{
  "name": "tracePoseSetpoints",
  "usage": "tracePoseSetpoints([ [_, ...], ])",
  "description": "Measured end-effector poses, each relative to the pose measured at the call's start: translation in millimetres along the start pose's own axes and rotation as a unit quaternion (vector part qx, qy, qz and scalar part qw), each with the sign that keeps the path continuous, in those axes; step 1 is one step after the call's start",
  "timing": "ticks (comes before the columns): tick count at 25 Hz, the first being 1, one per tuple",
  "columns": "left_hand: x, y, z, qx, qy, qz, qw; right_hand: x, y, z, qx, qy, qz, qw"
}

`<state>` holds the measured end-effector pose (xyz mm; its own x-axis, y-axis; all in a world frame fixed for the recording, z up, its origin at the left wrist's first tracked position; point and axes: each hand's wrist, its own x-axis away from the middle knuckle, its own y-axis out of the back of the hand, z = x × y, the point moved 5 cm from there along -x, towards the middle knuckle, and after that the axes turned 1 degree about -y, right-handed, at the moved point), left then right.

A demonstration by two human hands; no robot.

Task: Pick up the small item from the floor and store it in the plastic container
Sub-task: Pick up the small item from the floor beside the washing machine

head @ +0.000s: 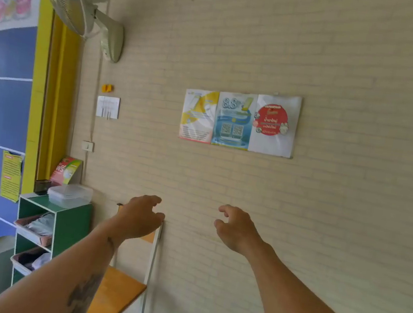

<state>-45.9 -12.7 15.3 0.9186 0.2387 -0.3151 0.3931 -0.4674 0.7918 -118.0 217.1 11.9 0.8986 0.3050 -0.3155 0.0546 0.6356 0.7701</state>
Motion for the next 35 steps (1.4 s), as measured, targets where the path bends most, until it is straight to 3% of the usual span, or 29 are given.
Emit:
tracePoseSetpoints([
  [3,-1,-40,-35,0.108,-0.011,-0.016,0.994,7,16,-44,-0.033,-0.018,-0.017,0.999],
  [8,4,-143,-108,0.201,0.020,0.030,0.979,32,55,-162,-0.043,-0.086,-0.006,0.995],
  [15,15,-345,-247,0.282,0.035,0.185,0.941,91,131,-374,-0.035,-0.172,0.009,0.985],
  [28,-1,-613,-515,0.281,-0.029,0.396,0.874,176,257,-668,-0.014,-0.361,-0.017,0.932],
  [35,-35,-769,-643,0.245,-0.093,0.517,0.815,208,300,-817,-0.003,-0.478,-0.045,0.877],
])
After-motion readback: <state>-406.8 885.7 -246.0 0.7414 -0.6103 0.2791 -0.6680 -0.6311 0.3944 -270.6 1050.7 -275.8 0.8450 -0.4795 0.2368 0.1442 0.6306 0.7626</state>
